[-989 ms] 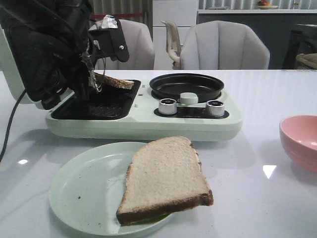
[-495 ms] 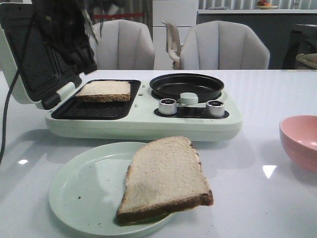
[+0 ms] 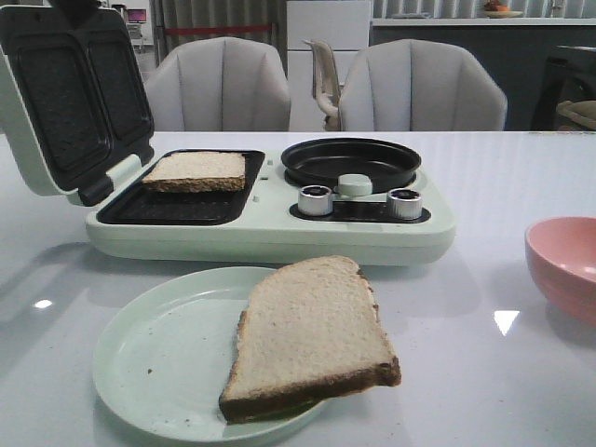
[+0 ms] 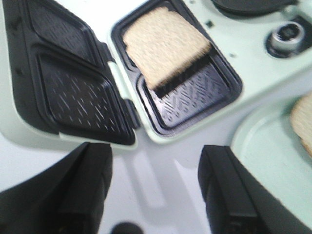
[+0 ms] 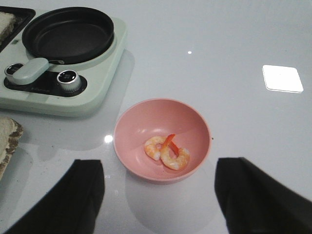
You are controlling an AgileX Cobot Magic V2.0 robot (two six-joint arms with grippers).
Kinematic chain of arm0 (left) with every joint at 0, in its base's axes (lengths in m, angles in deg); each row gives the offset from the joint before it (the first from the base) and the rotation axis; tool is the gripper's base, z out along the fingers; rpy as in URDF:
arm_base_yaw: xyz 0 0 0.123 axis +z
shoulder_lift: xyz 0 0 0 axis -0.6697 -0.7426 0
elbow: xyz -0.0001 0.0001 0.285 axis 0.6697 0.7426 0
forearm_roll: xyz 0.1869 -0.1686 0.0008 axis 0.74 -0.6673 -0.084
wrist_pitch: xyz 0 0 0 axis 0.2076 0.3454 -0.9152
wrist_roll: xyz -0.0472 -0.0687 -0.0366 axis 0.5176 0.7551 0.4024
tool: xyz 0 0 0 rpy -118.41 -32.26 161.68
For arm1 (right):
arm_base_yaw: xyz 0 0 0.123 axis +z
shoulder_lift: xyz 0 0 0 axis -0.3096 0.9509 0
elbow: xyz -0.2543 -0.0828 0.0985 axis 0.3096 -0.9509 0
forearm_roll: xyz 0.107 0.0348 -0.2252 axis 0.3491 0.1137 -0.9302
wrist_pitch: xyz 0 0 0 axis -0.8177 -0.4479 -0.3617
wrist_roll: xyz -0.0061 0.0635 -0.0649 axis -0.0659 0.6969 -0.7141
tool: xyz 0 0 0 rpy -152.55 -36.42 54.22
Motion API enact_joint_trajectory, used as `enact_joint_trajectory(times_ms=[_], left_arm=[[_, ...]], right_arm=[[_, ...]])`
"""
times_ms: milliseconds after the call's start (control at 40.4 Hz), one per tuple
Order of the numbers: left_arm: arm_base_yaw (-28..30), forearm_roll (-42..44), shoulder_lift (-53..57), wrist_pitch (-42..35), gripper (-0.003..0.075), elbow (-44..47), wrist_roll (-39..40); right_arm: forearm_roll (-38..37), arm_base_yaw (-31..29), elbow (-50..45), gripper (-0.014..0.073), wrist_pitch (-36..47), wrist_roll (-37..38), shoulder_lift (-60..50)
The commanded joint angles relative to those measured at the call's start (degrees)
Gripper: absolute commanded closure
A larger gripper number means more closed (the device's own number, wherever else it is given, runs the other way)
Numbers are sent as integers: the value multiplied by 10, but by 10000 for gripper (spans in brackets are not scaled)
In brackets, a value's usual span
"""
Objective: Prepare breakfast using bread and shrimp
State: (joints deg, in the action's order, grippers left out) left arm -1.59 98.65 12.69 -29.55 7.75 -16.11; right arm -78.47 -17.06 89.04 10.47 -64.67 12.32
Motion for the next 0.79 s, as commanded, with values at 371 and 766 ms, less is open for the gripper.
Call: enact_joint_trajectory(times_ms=[371, 766], left_arm=[[-80, -144, 216, -18, 276, 157, -5], [-149, -184, 246, -24, 276, 182, -70]], right_arm=[[2, -2, 16, 13, 45, -1, 8], [146, -2, 16, 13, 6, -8, 30]])
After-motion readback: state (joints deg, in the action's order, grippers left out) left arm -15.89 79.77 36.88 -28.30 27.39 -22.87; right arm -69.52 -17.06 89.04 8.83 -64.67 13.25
